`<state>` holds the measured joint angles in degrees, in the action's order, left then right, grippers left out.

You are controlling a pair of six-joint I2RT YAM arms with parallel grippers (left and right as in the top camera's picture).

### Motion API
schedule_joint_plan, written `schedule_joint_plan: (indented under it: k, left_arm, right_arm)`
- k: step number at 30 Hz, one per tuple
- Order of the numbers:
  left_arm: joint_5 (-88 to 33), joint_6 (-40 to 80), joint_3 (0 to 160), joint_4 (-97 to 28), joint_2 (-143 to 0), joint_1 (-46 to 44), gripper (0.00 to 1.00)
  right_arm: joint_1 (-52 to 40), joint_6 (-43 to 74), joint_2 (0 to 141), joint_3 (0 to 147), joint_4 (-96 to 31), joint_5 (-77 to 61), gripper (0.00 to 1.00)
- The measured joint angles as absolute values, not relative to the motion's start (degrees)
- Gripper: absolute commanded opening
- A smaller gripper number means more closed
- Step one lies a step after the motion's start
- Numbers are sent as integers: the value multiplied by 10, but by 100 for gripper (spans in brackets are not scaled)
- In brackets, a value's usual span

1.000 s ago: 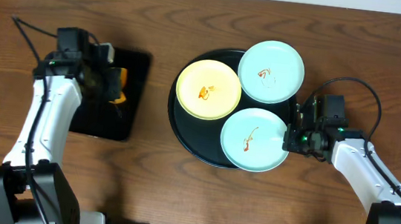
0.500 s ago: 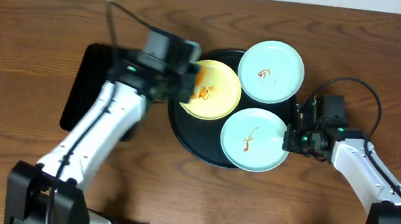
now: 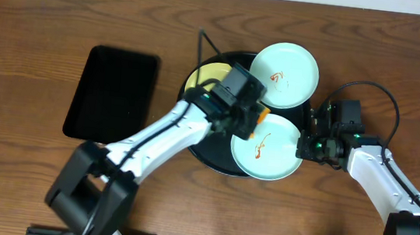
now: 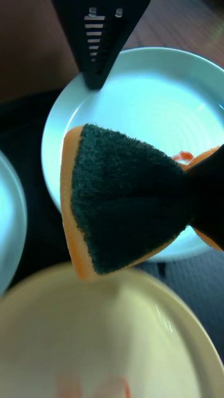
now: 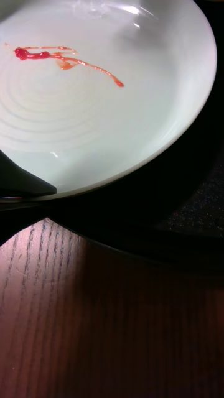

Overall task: Clean dirty plates on tray and stack at the side
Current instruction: 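Carry the sponge with the left gripper onto the lower blue plate, then scrub the lower blue plate with the sponge in the left gripper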

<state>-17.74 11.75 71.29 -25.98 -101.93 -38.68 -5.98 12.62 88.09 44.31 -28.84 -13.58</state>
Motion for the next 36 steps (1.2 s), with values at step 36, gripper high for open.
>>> schedule_joint_plan:
  k: [36]
  left_arm:
    - [-194, 194, 749, -335, -1135, -416, 7]
  right_arm:
    - [-60, 126, 881, 443, -291, -138, 1]
